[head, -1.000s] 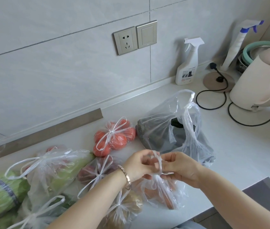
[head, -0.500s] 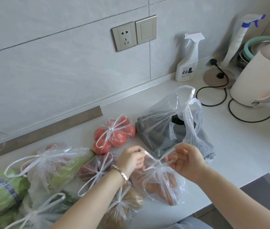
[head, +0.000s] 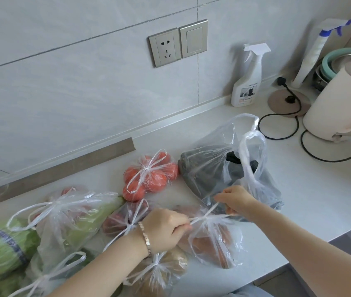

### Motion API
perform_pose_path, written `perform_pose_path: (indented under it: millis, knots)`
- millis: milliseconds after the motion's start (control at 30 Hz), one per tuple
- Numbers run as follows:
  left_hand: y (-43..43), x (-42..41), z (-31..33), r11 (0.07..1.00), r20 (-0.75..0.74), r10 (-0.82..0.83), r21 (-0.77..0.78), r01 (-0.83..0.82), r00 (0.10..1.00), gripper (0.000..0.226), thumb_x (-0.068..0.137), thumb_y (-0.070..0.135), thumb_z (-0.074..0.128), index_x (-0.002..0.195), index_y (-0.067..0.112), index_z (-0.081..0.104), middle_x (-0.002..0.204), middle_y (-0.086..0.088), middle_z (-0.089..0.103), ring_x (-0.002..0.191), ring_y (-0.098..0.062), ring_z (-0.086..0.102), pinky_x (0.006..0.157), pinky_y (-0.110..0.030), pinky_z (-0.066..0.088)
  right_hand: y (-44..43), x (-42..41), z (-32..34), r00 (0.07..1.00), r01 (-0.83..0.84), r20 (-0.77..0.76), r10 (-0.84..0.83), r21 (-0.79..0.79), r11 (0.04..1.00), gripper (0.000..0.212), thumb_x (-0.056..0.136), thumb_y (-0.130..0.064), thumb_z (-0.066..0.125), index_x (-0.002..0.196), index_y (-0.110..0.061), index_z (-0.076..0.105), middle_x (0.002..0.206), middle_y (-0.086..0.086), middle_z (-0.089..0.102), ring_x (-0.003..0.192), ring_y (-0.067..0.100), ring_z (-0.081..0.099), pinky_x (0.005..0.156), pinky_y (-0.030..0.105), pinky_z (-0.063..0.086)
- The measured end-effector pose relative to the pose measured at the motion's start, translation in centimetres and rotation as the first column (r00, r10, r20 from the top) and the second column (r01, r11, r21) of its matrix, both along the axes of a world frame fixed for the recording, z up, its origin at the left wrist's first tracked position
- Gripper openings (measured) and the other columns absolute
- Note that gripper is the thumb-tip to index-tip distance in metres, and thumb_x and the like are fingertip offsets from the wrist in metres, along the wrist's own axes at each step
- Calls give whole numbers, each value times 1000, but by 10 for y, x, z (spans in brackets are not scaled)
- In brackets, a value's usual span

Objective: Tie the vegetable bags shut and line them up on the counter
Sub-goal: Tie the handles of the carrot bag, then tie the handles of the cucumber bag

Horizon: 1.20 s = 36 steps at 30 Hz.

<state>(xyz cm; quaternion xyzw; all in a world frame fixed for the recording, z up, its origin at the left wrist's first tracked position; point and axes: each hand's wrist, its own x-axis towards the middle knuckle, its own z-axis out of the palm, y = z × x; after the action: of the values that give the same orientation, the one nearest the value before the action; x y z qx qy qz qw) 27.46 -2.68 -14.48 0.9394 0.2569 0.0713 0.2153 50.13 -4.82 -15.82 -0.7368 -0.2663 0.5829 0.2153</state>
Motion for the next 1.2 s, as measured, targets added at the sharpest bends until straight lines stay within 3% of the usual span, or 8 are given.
perform_pose_path:
  millis: [167, 367, 467, 600, 800, 900, 1067, 1200]
  knots:
    - [5, -32, -32, 918, -171, 253, -269, -292, 952, 32, 91, 33, 44, 78, 10, 61, 62, 7, 54, 67, -9, 50, 63, -21, 39, -14, -8, -19, 908, 322, -237, -344, -127, 938, 24, 83, 2, 60, 61, -3, 52, 33, 1, 39, 31, 9, 30, 36, 17, 32]
    - [-10, 27, -12, 981, -388, 193, 82, -175, 901, 59, 88, 61, 34, 141, 39, 19, 135, -1, 36, 108, -21, 52, 89, -33, 36, -6, -2, -12, 954, 294, -54, -293, 14, 956, 28, 87, -15, 61, 64, -10, 46, 49, 4, 31, 34, 12, 29, 31, 15, 26]
    - [-9, 45, -25, 996, -570, 90, 67, -63, 817, 60, 92, 52, 38, 144, 36, 14, 146, -6, 24, 121, -30, 45, 98, -41, 35, -7, 2, -5, 983, 182, 8, -183, 64, 981, 33, 88, -20, 60, 60, -11, 45, 48, 3, 35, 36, 13, 34, 33, 16, 31]
    - [-4, 49, -40, 991, -627, 122, 40, -124, 769, 40, 95, 20, 41, 134, 28, 39, 129, -5, 51, 110, -29, 58, 88, -36, 43, -15, -3, 0, 992, -63, 116, 55, 71, 995, 27, 90, -23, 55, 79, -1, 66, 59, 4, 53, 46, 11, 46, 51, 18, 39]
    - [11, 45, -24, 903, -684, 110, -235, -360, 721, 30, 92, 31, 36, 104, 13, 56, 110, -11, 63, 101, -29, 58, 79, -32, 42, -20, -1, 38, 923, -316, 294, 248, 215, 924, 14, 88, -22, 56, 97, -22, 67, 82, -11, 64, 71, 1, 58, 62, 11, 42]
    - [32, 65, 12, 899, -580, 157, -251, -359, 799, 30, 83, 28, 48, 107, 15, 60, 112, -10, 61, 97, -23, 59, 81, -34, 47, -20, 7, 83, 899, -322, 415, 142, 403, 857, 11, 85, -24, 59, 75, -28, 62, 66, -15, 61, 61, -1, 54, 55, 7, 41]
    - [70, 120, 68, 838, 20, 506, -245, -487, 862, 24, 85, 10, 48, 102, 17, 63, 101, 4, 63, 93, -14, 57, 85, -20, 42, -19, 25, 126, 783, -157, 527, -329, 681, 715, 27, 75, -36, 66, 71, -15, 51, 53, -8, 37, 48, 12, 35, 50, 22, 31]
    - [87, 158, 69, 900, -22, 286, -337, -276, 958, 39, 85, 4, 52, 122, 16, 55, 117, -2, 59, 108, -16, 57, 93, -17, 40, -8, 32, 113, 828, -245, 557, -57, 452, 858, 35, 77, -44, 65, 82, -10, 61, 76, -1, 52, 64, 13, 47, 59, 25, 38]
